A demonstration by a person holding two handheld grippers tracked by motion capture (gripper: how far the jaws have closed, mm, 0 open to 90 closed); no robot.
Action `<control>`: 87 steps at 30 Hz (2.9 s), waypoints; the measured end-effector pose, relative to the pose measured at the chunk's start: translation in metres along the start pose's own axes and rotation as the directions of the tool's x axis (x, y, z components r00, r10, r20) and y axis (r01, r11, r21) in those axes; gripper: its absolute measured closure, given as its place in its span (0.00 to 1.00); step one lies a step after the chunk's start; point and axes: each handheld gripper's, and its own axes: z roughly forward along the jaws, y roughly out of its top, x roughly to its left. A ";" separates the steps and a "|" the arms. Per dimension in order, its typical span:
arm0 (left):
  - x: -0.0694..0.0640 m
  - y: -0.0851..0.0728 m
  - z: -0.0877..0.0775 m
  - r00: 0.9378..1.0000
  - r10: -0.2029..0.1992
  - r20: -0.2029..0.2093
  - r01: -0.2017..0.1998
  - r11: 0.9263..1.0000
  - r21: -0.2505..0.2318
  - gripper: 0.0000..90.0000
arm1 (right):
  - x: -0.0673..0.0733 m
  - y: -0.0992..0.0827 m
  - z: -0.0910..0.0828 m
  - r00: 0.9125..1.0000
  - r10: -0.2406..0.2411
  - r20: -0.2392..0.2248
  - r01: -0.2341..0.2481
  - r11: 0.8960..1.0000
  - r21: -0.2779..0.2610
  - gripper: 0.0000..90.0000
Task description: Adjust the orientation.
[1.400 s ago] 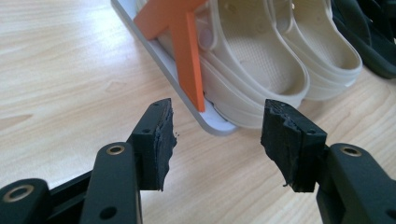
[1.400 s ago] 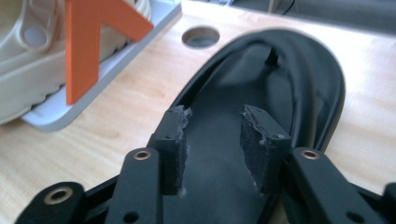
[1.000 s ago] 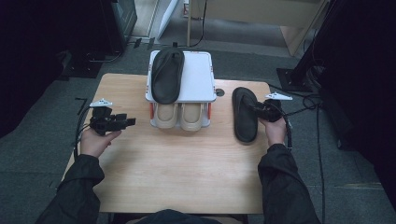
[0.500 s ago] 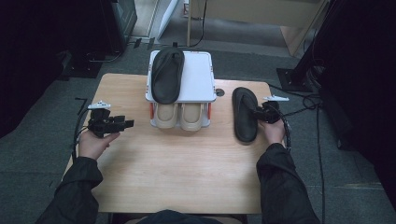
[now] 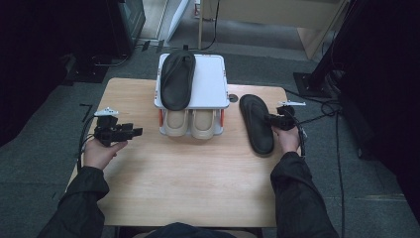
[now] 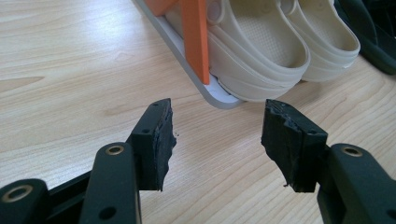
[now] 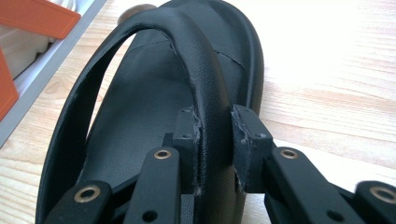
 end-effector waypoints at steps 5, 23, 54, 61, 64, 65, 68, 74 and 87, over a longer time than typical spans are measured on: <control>0.000 0.000 0.000 1.000 0.002 0.000 -0.002 1.000 -0.004 0.49 | 0.005 0.003 -0.002 1.000 0.013 -0.009 -0.013 1.000 0.003 0.81; -0.004 0.007 0.009 0.999 0.027 0.020 -0.027 1.000 0.002 0.48 | 0.025 0.014 -0.019 0.998 0.030 -0.050 -0.029 0.999 0.015 0.81; -0.012 0.022 0.025 0.996 0.059 0.067 -0.060 0.998 0.013 0.45 | 0.061 0.067 -0.056 1.000 0.001 -0.027 -0.001 1.000 0.005 0.81; -0.012 0.025 0.026 0.996 0.059 0.074 -0.060 0.998 0.011 0.45 | 0.068 0.086 -0.066 1.000 -0.011 -0.011 0.011 1.000 -0.002 0.81; -0.012 0.025 0.026 0.995 0.063 0.073 -0.064 0.998 0.014 0.45 | 0.071 0.096 -0.070 1.000 -0.019 -0.009 0.019 1.000 -0.002 0.81; -0.012 0.025 0.026 0.995 0.063 0.073 -0.064 0.998 0.014 0.45 | 0.073 0.100 -0.072 1.000 -0.026 -0.007 0.026 1.000 -0.004 0.81; -0.013 0.025 0.025 0.995 0.070 0.070 -0.070 0.998 0.002 0.45 | 0.078 0.110 -0.076 0.999 -0.045 0.001 0.045 0.999 -0.017 0.81; -0.013 0.026 0.022 0.995 0.070 0.070 -0.069 0.998 -0.012 0.46 | 0.088 0.133 -0.085 0.998 -0.055 0.013 0.056 0.997 -0.044 0.81; -0.013 0.027 0.021 0.993 0.081 0.081 -0.081 0.997 -0.012 0.46 | 0.123 0.170 -0.081 0.997 -0.071 -0.007 0.070 0.994 -0.082 0.81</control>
